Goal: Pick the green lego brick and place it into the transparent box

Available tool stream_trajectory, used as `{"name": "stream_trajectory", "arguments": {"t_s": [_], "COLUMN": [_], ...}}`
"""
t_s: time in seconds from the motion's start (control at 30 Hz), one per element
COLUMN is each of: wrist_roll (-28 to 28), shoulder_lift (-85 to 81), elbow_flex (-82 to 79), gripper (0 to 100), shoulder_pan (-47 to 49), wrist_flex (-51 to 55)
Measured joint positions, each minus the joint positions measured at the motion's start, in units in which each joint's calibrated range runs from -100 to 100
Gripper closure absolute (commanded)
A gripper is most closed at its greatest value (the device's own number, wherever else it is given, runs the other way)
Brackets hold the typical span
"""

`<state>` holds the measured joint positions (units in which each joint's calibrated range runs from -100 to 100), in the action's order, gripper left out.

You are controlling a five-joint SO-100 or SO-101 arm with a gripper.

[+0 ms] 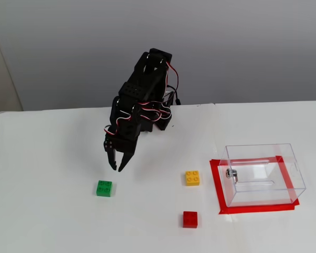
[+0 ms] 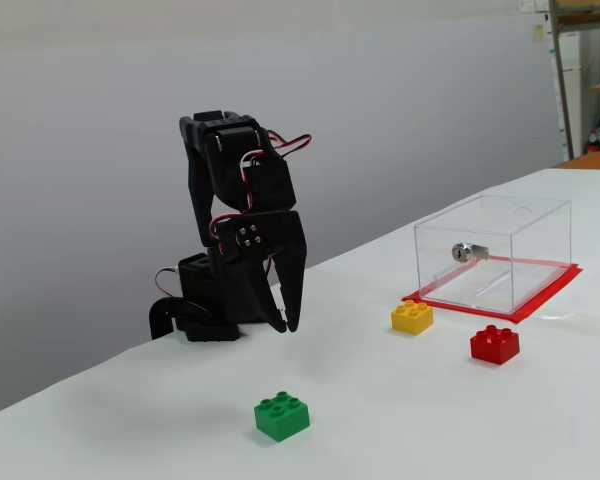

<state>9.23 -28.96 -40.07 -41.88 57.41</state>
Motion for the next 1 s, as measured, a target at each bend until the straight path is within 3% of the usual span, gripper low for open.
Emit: {"name": "stream_trajectory", "arguments": {"t_s": [0.17, 0.37, 0.43, 0.6, 1.0], "wrist_roll": [0.83, 0.64, 0.64, 0.64, 0.73], "shoulder_lift": [0.08, 0.08, 0.34, 3.72, 13.78], "elbow_flex": [0.0, 0.0, 0.0, 0.09, 0.09], "gripper": [95, 71, 68, 67, 68], "shoulder_pan": [0.0, 0.0, 0.0, 0.0, 0.21], "wrist_flex": [0.0, 0.0, 0.0, -0.77, -16.11]}}
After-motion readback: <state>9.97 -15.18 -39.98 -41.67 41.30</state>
